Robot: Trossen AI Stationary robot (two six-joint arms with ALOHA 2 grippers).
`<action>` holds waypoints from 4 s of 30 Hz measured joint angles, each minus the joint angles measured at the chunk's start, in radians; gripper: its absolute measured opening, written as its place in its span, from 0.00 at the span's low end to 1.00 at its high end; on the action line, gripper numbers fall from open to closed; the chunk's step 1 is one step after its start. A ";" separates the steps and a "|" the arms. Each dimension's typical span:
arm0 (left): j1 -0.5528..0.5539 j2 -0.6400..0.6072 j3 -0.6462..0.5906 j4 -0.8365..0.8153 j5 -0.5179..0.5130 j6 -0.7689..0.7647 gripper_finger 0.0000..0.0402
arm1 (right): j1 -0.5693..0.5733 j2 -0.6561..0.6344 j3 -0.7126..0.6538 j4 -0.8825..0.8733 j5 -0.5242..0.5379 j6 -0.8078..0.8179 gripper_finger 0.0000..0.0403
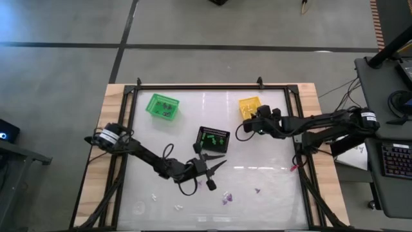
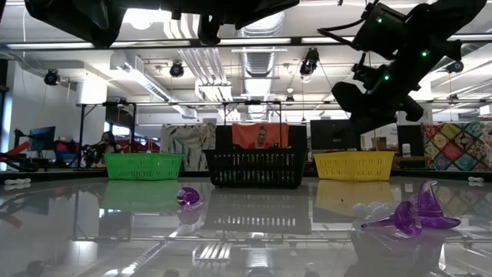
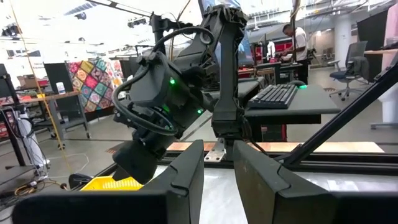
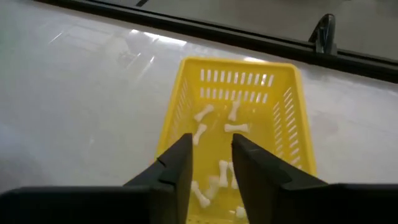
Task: Sort Halloween decoration
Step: Put the white bone toy into the yellow bin
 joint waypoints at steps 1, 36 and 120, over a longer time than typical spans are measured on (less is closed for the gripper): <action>-0.002 -0.003 0.000 0.000 0.000 0.001 0.18 | 0.000 0.000 0.003 0.000 0.000 -0.003 0.28; -0.302 -0.358 0.201 -1.942 0.660 -0.760 0.18 | 0.147 -0.036 0.219 -0.029 -0.290 -0.166 0.36; -0.424 -0.141 0.082 -2.125 0.695 -0.854 0.02 | 0.154 -0.011 0.219 -0.029 -0.286 -0.184 0.36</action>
